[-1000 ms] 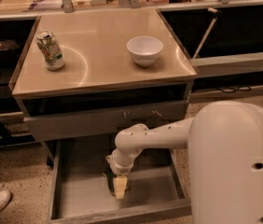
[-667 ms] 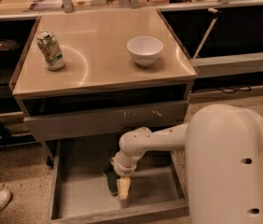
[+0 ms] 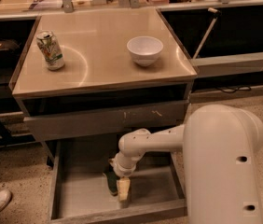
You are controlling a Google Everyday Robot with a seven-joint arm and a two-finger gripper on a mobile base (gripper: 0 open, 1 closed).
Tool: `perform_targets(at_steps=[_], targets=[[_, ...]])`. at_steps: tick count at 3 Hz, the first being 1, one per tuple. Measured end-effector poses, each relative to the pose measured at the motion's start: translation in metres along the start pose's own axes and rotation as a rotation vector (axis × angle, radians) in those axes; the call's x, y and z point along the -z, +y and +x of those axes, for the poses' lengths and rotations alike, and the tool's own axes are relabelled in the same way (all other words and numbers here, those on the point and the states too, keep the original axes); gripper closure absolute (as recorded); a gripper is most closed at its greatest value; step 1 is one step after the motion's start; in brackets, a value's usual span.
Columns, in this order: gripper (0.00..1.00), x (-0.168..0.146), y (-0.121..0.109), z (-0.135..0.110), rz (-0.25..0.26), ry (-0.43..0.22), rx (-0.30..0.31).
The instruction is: Pick sponge from middle drawer and place on counter
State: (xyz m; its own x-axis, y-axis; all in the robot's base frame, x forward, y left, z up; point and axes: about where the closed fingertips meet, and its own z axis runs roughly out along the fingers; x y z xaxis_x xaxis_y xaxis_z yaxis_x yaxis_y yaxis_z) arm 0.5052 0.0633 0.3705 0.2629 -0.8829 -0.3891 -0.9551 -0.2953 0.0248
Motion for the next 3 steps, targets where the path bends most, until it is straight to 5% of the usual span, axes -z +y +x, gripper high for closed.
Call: perform_targets(at_steps=[3], targets=[[0.00, -0.021, -0.011, 0.012, -0.014, 0.001, 0.043]])
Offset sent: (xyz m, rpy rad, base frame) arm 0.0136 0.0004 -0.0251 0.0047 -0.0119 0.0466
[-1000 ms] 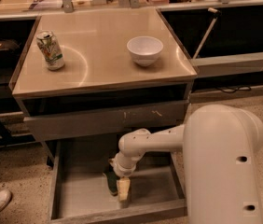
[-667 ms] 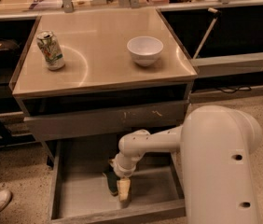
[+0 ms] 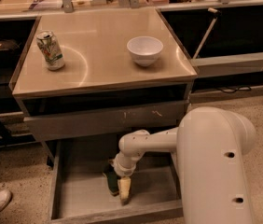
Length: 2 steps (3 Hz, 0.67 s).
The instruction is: Pick sponge from middle drawer and place on counter
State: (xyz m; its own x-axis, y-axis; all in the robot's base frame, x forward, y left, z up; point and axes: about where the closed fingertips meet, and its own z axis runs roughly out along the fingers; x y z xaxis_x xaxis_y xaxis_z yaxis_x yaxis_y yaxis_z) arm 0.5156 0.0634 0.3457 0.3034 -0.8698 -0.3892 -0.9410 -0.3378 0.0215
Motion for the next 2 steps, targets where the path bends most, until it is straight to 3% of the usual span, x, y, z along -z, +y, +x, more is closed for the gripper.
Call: perform_targets(at_steps=[2], targets=[[0.42, -0.0002, -0.0001, 0.0002, 0.000, 0.000, 0.000]])
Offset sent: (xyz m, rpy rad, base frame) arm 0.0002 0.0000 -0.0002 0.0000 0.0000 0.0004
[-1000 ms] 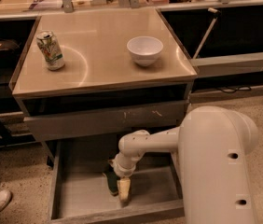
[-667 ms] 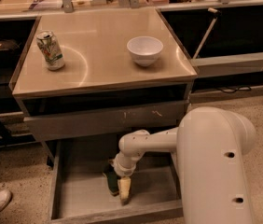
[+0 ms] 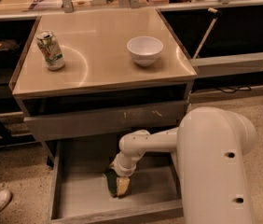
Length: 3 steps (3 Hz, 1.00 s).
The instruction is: Pick sponge from middle drawer and place on counter
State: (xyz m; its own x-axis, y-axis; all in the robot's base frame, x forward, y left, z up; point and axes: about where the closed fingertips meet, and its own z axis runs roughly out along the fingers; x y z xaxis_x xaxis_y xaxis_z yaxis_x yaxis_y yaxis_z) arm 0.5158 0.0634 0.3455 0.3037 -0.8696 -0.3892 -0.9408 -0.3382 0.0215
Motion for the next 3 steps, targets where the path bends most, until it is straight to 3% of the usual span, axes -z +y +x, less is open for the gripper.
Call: perform_targets(at_steps=[2, 3], targets=[[0.88, 0.008, 0.005, -0.003, 0.006, -0.007, -0.033], [1.00, 0.043, 0.013, -0.009, 0.044, 0.007, -0.126]])
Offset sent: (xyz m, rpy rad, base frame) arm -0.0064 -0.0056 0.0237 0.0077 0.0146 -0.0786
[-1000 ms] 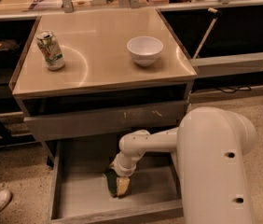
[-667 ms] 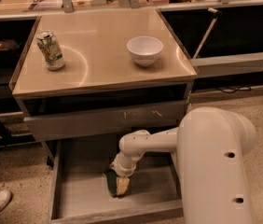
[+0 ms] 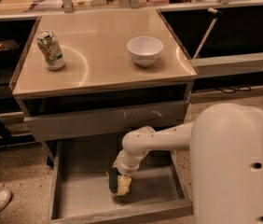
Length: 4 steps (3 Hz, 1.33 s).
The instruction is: Pick sponge from middle drawer and place on counter
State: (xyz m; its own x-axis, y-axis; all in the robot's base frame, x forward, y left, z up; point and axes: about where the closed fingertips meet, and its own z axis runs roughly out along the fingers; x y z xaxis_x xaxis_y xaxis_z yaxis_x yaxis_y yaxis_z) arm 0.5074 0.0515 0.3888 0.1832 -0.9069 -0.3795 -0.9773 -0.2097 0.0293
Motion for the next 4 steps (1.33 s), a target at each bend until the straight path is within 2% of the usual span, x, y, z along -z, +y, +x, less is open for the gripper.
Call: perform_targets(at_steps=[1, 2, 3, 4], targets=[[1.00, 0.050, 0.015, -0.013, 0.038, 0.001, -0.118], [1.00, 0.096, 0.033, -0.030, 0.056, 0.008, -0.193], [1.00, 0.149, 0.036, -0.059, 0.094, 0.032, -0.181], [1.00, 0.160, 0.034, -0.062, 0.113, 0.039, -0.171]])
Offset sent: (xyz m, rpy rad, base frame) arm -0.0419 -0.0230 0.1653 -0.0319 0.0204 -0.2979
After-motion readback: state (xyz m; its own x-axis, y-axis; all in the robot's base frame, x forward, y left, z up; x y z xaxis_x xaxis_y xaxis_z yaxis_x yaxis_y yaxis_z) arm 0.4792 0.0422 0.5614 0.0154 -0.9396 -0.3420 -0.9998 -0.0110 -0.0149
